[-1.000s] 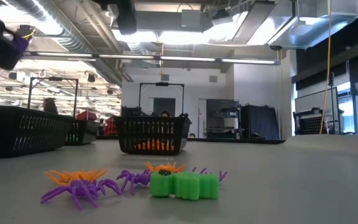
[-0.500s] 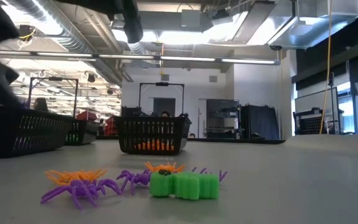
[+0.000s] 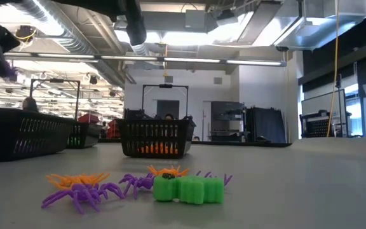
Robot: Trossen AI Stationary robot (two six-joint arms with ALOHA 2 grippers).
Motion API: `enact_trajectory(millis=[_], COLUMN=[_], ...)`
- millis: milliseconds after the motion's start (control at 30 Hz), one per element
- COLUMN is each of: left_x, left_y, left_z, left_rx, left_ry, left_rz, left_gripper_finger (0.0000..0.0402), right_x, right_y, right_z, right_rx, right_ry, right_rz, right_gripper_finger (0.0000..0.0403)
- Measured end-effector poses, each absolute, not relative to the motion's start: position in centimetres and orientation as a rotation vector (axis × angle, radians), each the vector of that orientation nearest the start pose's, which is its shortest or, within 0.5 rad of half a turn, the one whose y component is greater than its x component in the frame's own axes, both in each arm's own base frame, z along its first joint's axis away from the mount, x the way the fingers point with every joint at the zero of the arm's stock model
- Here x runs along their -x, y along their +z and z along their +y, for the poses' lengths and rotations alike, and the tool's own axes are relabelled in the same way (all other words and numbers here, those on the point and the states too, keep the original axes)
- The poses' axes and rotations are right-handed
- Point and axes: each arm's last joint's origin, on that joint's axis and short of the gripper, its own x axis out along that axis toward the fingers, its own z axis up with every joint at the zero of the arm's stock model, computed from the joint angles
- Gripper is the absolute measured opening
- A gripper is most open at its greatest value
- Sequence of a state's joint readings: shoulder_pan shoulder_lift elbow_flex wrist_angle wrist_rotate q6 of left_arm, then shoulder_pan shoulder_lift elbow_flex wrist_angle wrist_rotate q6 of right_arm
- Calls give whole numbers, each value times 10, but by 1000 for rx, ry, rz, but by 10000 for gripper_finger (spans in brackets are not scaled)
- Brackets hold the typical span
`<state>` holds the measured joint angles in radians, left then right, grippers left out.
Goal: Sort Halloween decoration
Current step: Put the purple spider toy into the bottom left black basket
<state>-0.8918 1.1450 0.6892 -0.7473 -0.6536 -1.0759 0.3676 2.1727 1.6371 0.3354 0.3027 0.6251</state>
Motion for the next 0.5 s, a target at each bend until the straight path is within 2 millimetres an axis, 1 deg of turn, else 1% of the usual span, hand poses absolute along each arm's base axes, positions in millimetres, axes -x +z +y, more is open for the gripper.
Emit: enact_trajectory(millis=[133,267,333,500], left_x=[-133,-137,-140,-144], left_y=[217,217,217,217], left_z=[-127,-119,-116,-112], left_rx=[208,249,247,237], left_ry=[311,286,275,304], left_rz=[1001,1154,1176,1146], left_gripper_finger=[0,0,0,0], right_x=[-473,-473,-473,-473], right_y=[228,228,229,228], right_z=[176,176,176,176], right_rx=[-556,-558,-558,-556], right_ry=[8,10,9,9], right_rz=[206,204,204,206], right_gripper_finger=[195,195,195,195])
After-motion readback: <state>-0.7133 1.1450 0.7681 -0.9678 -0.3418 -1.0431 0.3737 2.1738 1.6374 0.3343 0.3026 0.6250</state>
